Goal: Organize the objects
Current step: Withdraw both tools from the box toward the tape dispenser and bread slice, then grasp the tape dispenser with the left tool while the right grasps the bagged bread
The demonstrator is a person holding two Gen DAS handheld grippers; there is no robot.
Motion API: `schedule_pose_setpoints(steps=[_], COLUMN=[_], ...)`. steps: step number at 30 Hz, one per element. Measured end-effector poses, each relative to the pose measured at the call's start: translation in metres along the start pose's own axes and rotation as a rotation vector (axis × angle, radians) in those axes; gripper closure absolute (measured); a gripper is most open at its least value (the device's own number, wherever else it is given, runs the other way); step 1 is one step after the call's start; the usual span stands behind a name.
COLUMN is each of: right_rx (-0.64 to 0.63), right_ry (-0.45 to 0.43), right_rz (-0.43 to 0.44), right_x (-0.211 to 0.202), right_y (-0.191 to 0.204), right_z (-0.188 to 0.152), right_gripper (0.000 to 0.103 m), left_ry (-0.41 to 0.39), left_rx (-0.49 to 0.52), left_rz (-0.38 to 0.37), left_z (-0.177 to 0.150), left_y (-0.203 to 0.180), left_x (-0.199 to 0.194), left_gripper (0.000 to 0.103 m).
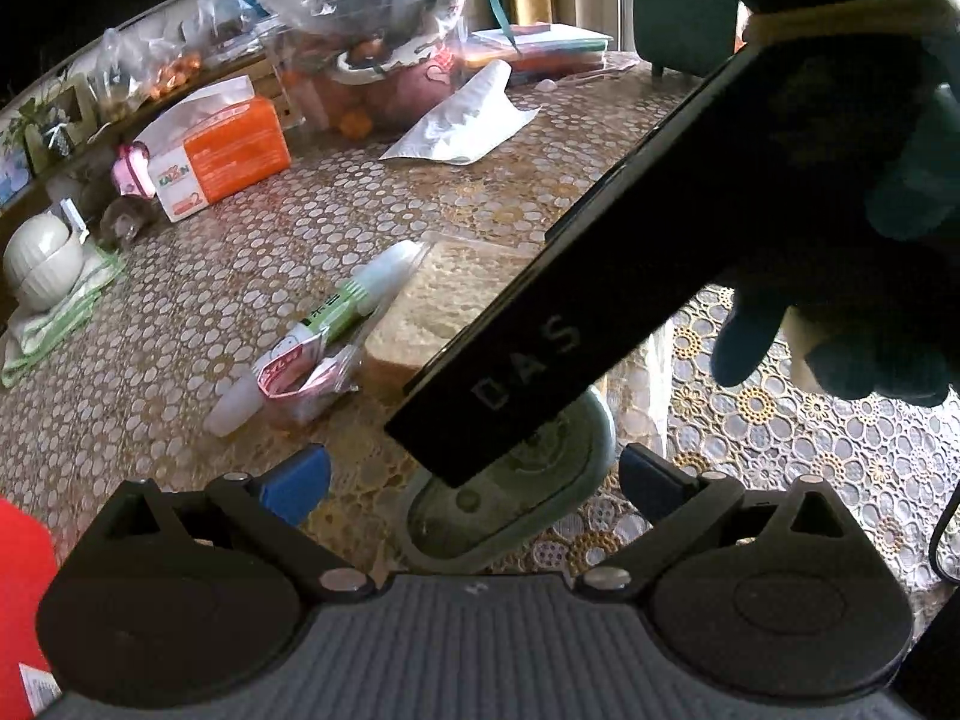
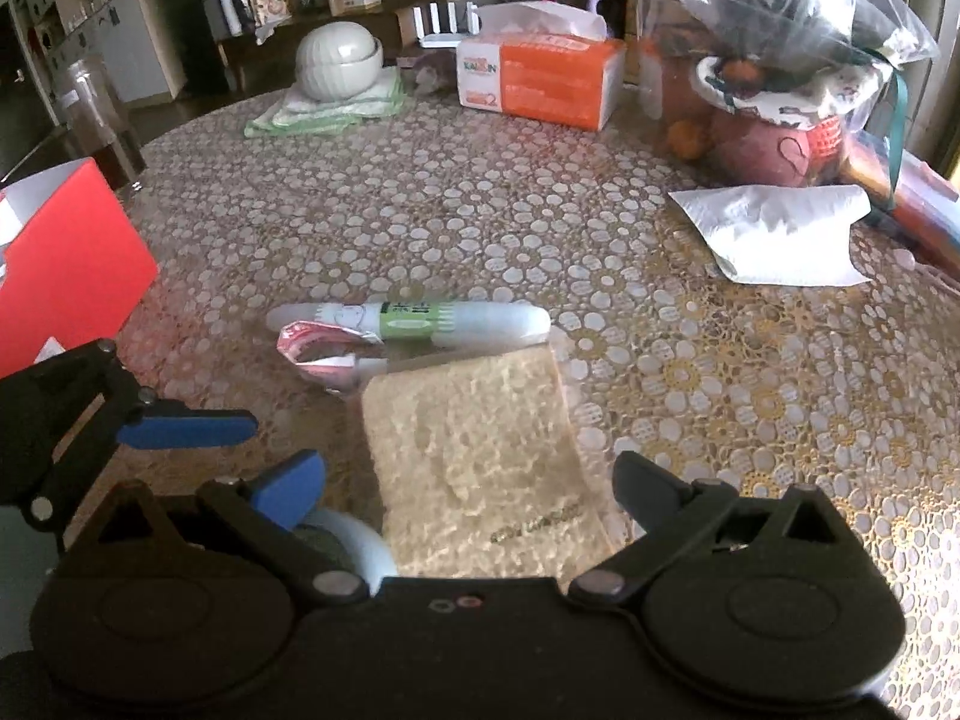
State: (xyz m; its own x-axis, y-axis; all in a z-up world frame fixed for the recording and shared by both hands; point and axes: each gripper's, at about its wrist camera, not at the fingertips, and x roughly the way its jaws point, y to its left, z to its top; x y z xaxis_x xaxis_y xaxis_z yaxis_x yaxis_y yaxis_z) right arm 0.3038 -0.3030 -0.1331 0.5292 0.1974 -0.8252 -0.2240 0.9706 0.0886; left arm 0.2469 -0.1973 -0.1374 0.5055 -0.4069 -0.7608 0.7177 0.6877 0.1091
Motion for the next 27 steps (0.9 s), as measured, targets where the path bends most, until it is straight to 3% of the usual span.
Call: schedule_pose_setpoints(steps=[5,8,11,13,19,27], right_rx=[0.031,0.039,0.039,0.054,0.056,0.102], right_ry=[0.013,0.012,0.007,0.004,-0.009,-0.030], right_rz=[0.005,0.010,0.006,0.003,-0.006,0.012], right_x=[0.007,0.008,0.008,0.007,0.002,-0.014], right_y=[-0.007,-0.008,-0.008,-0.009,-0.007,-0.008], right_z=[-0.001,-0.002,-0.002,-0.002,-0.005,-0.018], right_gripper=[0.001,0.004,0.007,0.009,0.017,0.024], left_ry=[0.000,0.002,-0.009,-0.021,-0.024,-0.026], left_rx=[-0.012,-0.012,-0.008,0.003,-0.013,-0.125], left_rz=[-0.001,-0.009,-0.024,-0.033,-0.008,-0.005], left_z=[0.002,0.001,0.000,0.000,-0.001,-0.005], left_y=[0.001,0.002,0.001,-0.001,-0.004,0.010], left_x=[0.005,0.007,0.004,0.001,-0.006,-0.025], left_gripper=[0.001,0.006,0.017,0.037,0.049,0.050])
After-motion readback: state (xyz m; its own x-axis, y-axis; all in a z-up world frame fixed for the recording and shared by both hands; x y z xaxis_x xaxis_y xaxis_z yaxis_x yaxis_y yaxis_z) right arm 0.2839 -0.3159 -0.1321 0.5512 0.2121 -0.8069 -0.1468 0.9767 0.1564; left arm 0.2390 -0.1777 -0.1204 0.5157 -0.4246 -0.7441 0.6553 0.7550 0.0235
